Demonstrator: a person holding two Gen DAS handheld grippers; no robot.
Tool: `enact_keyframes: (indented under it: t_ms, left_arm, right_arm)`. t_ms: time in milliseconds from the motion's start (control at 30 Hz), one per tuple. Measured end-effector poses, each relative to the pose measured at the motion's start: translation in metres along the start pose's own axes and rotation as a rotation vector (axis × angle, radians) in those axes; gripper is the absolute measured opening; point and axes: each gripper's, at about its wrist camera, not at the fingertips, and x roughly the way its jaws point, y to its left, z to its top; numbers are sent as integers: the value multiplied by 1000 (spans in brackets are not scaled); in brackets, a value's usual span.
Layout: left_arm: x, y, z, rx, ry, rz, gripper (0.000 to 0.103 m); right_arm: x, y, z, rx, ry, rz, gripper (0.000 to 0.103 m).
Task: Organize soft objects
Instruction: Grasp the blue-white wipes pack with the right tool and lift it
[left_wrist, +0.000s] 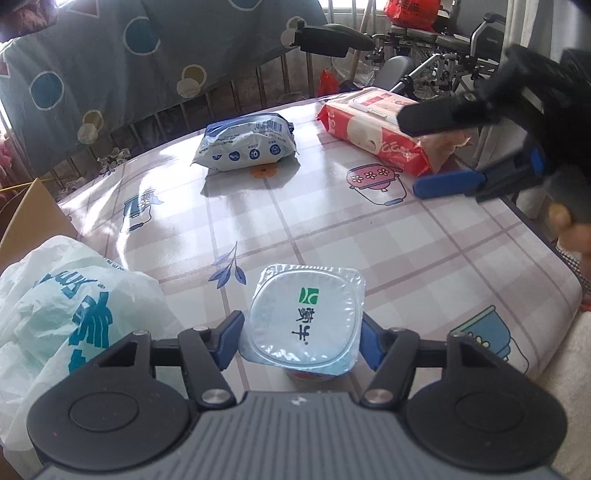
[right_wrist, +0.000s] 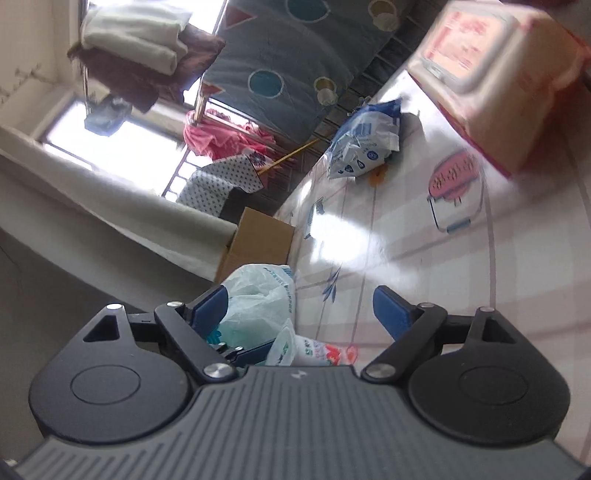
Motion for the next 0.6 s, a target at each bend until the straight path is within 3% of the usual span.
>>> enact_keyframes:
  t_ms: [200,300,467,600]
  left_arm:
    - [-4,12,-9,-31,-16,-3,65]
    - [-5,17,-11,-43,-18,-15,65]
    - [-6,20,-12,-41,-18,-25,65]
    - [-6,21,-13,-46,-18,-28,65]
  right_arm:
    - [53,31,81,-278,91,-168,93]
    - [95,52,111,-481,136,-255,97]
    - [169,70,138,-857,218,-436,100]
    - [216,63,147,-983,304,-508,100]
